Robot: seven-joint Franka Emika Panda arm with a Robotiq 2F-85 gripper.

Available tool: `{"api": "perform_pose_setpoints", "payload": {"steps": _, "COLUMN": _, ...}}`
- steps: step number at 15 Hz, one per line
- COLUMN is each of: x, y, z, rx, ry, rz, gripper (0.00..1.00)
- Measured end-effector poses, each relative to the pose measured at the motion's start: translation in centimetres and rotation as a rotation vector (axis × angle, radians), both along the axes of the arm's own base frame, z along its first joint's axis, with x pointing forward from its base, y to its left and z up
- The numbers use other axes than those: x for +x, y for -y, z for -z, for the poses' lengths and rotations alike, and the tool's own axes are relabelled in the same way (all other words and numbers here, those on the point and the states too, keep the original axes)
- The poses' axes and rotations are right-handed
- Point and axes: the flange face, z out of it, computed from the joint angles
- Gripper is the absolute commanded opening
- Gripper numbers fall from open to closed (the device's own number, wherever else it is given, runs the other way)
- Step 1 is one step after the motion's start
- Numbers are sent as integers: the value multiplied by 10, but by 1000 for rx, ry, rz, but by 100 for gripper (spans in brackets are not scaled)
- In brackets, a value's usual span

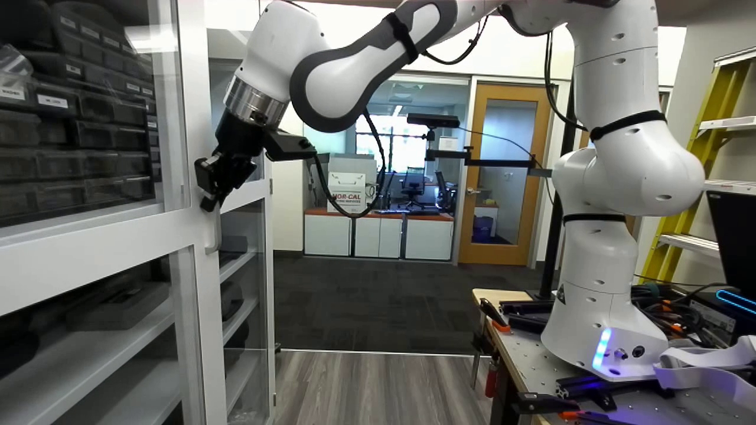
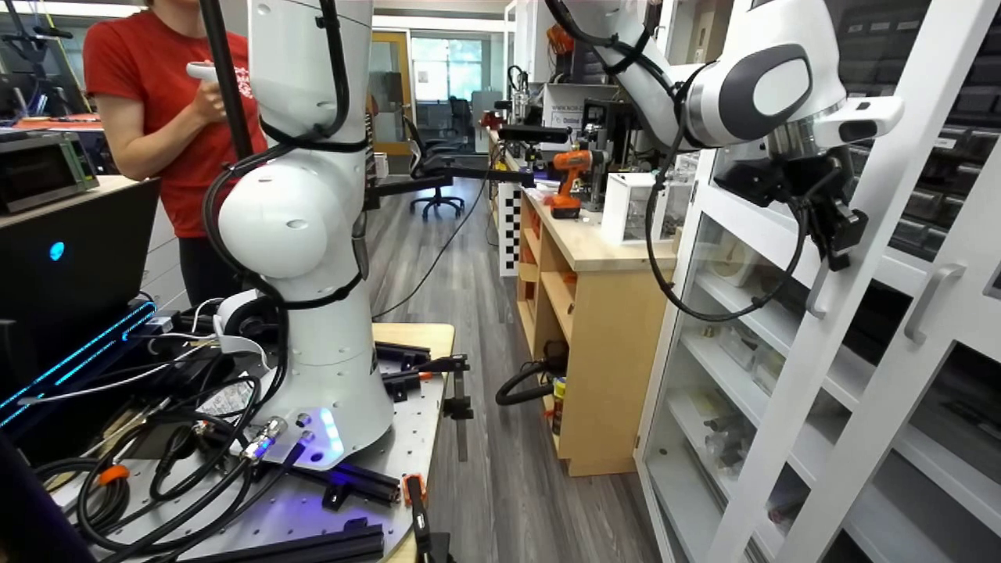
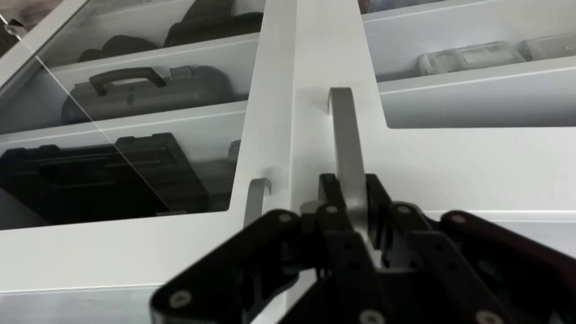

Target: Open the left cabinet door

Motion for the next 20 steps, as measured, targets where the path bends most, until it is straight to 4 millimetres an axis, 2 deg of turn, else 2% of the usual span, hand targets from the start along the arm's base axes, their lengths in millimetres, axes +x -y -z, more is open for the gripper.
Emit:
{"api": "perform_pose_setpoints", "payload": {"steps": 9, "x": -51, "y": -21, "z": -7, "rx": 13, "ry": -123, "rz": 132, "gripper": 5}}
{"api": "perform_pose_setpoints", "payload": {"steps": 17, "x": -78, "y": -33, "z": -10, "rx": 18, "ry": -165, "rz": 192, "gripper": 5}}
{"api": "perform_pose_setpoints", "payload": {"steps": 18, "x": -80, "y": -34, "z": -9, "rx": 19, "ry": -165, "rz": 194, "gripper": 9}}
{"api": "perform_pose_setpoints", "payload": {"steps": 19, "x": -81, "y": -34, "z": -9, "rx": 19, "ry": -165, "rz": 195, "gripper": 41}}
{"api": "perform_pose_setpoints", "payload": {"steps": 20, "x": -82, "y": -35, "z": -9, "rx": 20, "ry": -165, "rz": 196, "gripper": 42}}
